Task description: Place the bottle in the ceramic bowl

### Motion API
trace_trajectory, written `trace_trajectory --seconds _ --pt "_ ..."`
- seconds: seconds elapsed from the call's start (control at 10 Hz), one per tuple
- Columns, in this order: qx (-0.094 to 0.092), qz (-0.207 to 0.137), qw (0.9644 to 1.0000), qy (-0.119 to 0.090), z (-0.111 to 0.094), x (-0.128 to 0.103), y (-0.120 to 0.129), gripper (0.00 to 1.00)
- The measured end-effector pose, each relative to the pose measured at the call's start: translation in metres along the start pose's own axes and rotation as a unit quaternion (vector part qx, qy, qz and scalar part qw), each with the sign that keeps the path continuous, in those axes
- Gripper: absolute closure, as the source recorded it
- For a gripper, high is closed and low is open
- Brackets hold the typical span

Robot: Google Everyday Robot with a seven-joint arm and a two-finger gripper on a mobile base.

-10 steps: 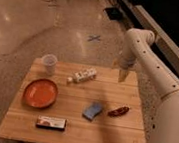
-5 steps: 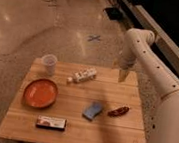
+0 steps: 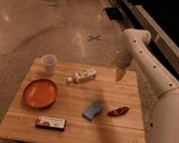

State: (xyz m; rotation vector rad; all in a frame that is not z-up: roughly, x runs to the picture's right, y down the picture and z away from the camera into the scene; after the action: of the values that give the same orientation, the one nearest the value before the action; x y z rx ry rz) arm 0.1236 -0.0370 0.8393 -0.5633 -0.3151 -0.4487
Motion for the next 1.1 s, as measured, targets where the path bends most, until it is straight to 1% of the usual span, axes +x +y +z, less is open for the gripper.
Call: trace_trajectory --seconds 0.2,0.3,0.5,0.7,0.9,1.1 --pt "0.012 -0.023 0.9997 -0.001 0.019 -0.026 -0.026 0.35" --pt "0.017 -0.036 0.9992 0.000 0.035 -0.039 -0.039 0.35" --pt "0.018 -0.062 0.9979 0.000 0.059 -0.064 -0.058 0.35" --pt "0.015 -0.094 0.9954 0.003 0.086 -0.091 -0.079 0.35" --pt "0.011 -0.111 0.9937 0.011 0.101 -0.098 -0.092 0.35" --pt "0.006 -0.128 0.9914 0.026 0.116 -0.103 -0.107 0.35"
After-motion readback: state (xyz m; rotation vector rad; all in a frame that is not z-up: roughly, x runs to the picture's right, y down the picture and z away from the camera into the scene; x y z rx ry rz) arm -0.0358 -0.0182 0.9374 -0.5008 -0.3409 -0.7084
